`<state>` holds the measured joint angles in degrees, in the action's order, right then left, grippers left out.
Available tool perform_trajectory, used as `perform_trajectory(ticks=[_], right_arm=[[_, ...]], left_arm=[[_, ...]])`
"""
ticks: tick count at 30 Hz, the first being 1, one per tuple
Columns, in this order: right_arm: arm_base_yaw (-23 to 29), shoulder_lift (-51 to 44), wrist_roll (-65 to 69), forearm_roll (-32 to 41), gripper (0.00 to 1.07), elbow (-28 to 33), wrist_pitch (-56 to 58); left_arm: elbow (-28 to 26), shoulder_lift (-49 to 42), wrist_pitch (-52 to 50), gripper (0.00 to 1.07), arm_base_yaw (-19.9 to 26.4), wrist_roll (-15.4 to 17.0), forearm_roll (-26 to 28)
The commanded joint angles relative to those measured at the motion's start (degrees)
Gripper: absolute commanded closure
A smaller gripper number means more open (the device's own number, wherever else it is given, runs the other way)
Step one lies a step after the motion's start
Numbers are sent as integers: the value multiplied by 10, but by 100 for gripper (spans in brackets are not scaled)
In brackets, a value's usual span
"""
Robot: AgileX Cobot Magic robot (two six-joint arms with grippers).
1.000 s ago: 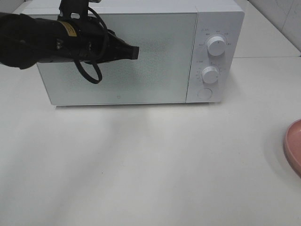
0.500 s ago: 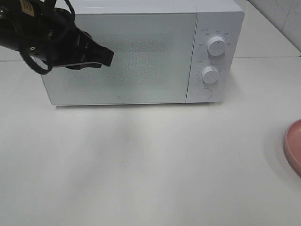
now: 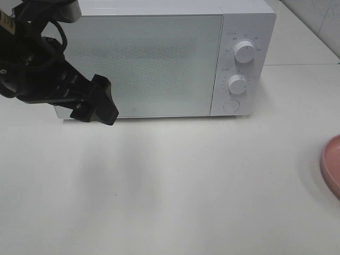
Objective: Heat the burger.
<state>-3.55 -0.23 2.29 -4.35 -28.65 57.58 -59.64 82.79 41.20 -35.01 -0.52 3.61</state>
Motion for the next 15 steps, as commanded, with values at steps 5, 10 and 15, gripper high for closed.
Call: perform_trajectory(ticks=[5,10,15], right_arm=[[-3,-17,-7,2,32,1,-3],[-3,-17,-7,2,32,1,-3],[-3,-17,-7,2,32,1,-3]], left_arm=[[-7,-26,35,1,11,-16,9],[-7,-44,62,1,59,-16,10],[-6,-71,103,1,140,-44,11]])
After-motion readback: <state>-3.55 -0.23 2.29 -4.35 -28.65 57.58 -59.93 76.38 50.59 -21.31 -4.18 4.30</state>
